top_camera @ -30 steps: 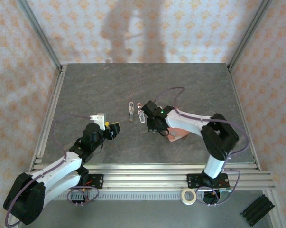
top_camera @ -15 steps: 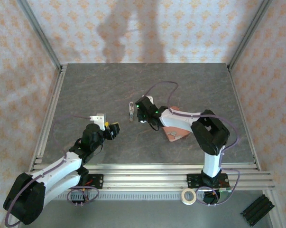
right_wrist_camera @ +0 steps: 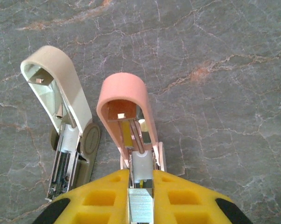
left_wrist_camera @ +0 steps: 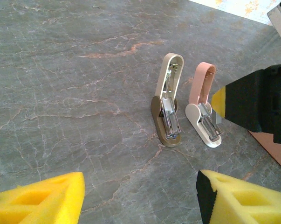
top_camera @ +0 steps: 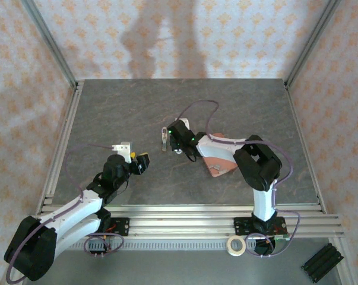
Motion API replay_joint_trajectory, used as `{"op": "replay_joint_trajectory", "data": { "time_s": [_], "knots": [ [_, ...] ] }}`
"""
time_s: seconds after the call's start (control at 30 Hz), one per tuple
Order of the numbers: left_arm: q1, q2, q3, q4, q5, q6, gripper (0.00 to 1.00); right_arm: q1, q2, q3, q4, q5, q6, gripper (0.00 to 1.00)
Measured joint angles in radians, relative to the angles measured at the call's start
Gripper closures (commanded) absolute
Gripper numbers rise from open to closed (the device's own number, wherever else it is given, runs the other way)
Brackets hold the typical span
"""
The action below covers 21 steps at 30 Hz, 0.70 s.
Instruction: Load the staples into the stapler
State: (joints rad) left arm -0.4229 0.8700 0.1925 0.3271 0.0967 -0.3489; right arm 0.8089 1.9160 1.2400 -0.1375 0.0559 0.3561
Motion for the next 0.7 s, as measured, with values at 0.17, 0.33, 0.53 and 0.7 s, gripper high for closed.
{"op": "replay_joint_trajectory", "data": {
  "time_s": [0.17,0.33,0.53,0.7],
  "knots": [
    [0.0,0.0,0.0,0.0,0.0,0.007,0.34,0.0,0.011,0.021,0.0,0.009,-0.021,0.84],
    [0.0,0.0,0.0,0.0,0.0,0.01,0.34,0.0,0.032,0.028,0.0,0.009,-0.029,0.84],
    [0.0,0.0,0.0,0.0,0.0,0.011,0.34,0.0,0.049,0.028,-0.001,0.009,-0.033,0.84],
    [0.0,0.0,0.0,0.0,0.0,0.011,0.34,0.0,0.049,0.028,-0.002,0.009,-0.036,0.84]
  ]
}}
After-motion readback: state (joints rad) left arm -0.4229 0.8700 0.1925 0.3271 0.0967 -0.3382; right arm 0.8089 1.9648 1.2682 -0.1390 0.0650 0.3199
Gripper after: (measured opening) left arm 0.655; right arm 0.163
